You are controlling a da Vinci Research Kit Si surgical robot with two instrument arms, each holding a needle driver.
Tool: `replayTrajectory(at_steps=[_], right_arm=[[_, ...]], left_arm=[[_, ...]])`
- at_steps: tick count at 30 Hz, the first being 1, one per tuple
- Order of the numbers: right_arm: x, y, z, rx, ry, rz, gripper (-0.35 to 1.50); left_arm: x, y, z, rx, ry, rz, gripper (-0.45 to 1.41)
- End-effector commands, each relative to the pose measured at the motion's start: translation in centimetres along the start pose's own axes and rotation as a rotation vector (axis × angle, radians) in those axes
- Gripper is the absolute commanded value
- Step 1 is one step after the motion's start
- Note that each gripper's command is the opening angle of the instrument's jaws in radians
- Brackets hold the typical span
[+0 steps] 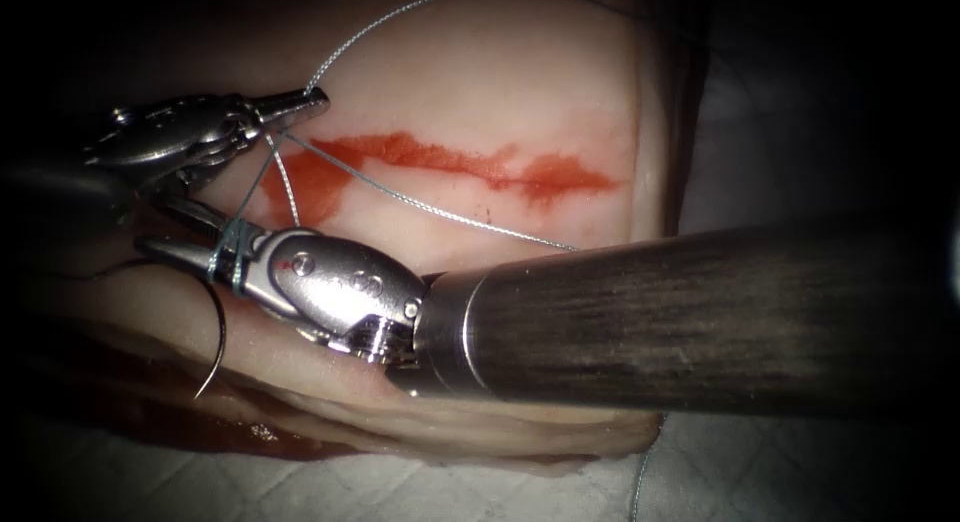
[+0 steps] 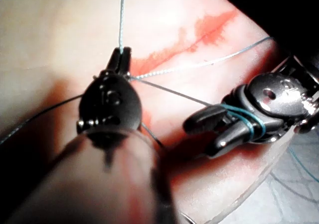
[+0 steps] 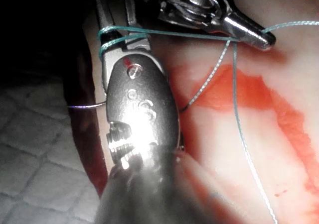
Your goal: Wound Closure
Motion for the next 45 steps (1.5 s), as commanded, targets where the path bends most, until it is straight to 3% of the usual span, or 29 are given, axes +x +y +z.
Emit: replayTrajectory(at_steps=[1, 14, 18, 19, 25, 29, 37, 45], right_arm=[[0.01, -0.04, 0.09, 0.009, -0.005, 0.001, -0.06], [-0.15, -0.15, 0.10, 0.065, -0.008, -0.003, -0.03], [-0.22, -0.22, 0.08, 0.122, -0.009, -0.063, 0.02], [-0.24, -0.26, 0.06, 0.177, -0.012, -0.082, 0.09], [-0.26, -0.28, 0.03, 0.271, -0.019, -0.106, 0.07], [-0.27, -0.32, -0.01, 0.320, -0.031, -0.142, 0.15], [-0.20, -0.41, -0.09, 0.394, -0.013, -0.086, 0.22], [-0.13, -0.51, -0.19, 0.489, 0.003, -0.015, 0.26]], left_arm=[[0.10, -0.04, 0.06, 0.003, -0.002, -0.003, -0.45], [0.56, -0.28, -0.29, -0.027, -0.025, 0.005, -0.45], [0.59, -0.38, -0.40, -0.043, -0.030, 0.004, -0.45], [0.60, -0.47, -0.46, -0.065, -0.036, 0.002, -0.45], [0.57, -0.60, -0.58, -0.096, -0.082, 0.005, -0.45], [0.43, -0.64, -0.74, -0.134, -0.135, 0.025, -0.45], [0.23, -0.64, -0.97, -0.217, -0.248, 0.112, -0.45], [0.25, -0.79, -1.02, -0.206, -0.271, 0.146, -0.45]])
